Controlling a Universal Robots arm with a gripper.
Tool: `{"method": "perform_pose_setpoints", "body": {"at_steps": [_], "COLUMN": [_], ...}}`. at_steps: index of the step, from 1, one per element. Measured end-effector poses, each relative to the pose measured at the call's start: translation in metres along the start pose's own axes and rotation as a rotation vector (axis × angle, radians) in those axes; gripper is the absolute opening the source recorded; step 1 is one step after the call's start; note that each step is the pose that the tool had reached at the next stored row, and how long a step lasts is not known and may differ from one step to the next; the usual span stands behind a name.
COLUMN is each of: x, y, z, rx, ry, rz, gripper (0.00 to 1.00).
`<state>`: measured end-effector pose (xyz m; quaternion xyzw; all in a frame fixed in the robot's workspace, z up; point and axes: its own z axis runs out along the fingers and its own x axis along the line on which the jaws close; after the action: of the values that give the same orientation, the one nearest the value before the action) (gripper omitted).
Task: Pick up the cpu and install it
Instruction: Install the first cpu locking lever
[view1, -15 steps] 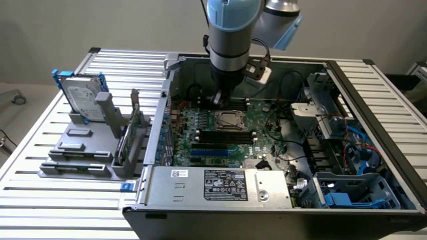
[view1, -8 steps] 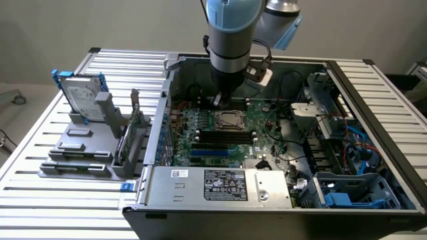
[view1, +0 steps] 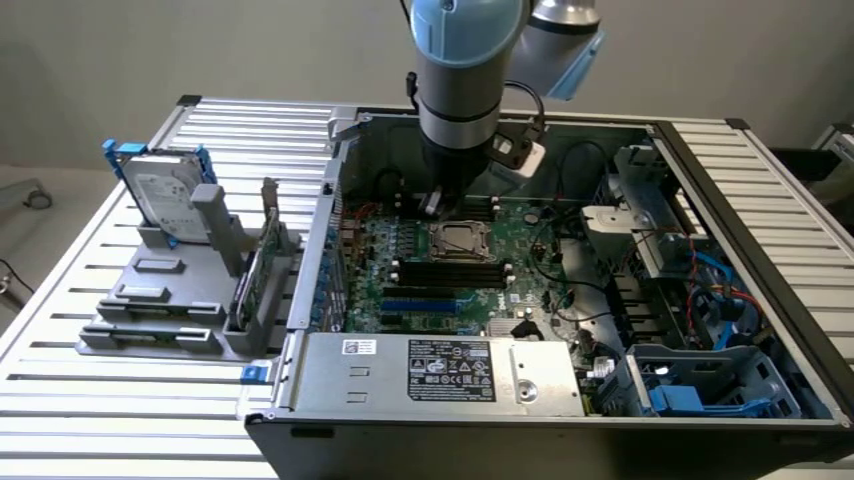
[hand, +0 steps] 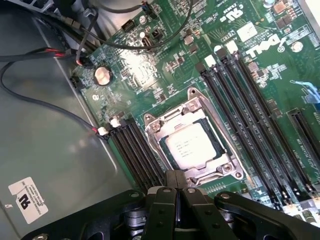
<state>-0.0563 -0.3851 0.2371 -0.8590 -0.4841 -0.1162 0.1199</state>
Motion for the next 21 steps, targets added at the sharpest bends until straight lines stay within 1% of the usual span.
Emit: {"method": "perform_pose_setpoints", "body": {"at_steps": [2,5,6,8,9,10,11,12,13,14,15,16,17,18,19,21], "x": [-0.005,-0.011,-0.012,-0.015,-0.016,-0.016,-0.016,-0.016,-0.016,-0.017,-0.017,-0.017,-0.017,-0.017,-0.017,-0.017], "y": [0.0008,0.0028,0.0035,0.0048,0.0053,0.0055,0.0057,0.0057,0.0057,0.0057,0.0057,0.0057,0.0058,0.0058,0.0059,0.0060], "z": [-0.0027,-0.0078,-0.0092,-0.0108,-0.0111,-0.0113,-0.0114,-0.0114,-0.0115,-0.0115,-0.0115,-0.0115,-0.0115,-0.0115,-0.0115,-0.0116], "rx": [0.0020,0.0069,0.0080,0.0102,0.0127,0.0164,0.0222,0.0290,0.0356,0.0418,0.0440,0.0410,0.0360,0.0308,0.0257,0.0178], "ry": [0.0019,0.0080,0.0090,0.0076,0.0061,0.0035,-0.0004,-0.0059,-0.0121,-0.0197,-0.0276,-0.0359,-0.0438,-0.0503,-0.0560,-0.0644], "rz": [0.001,0.003,0.004,0.007,0.010,0.013,0.017,0.022,0.027,0.032,0.037,0.042,0.046,0.050,0.055,0.063], "gripper": [0.11,0.11,0.11,0.11,0.11,0.11,0.11,0.11,0.11,0.11,0.11,0.11,0.11,0.11,0.11,0.11]}}
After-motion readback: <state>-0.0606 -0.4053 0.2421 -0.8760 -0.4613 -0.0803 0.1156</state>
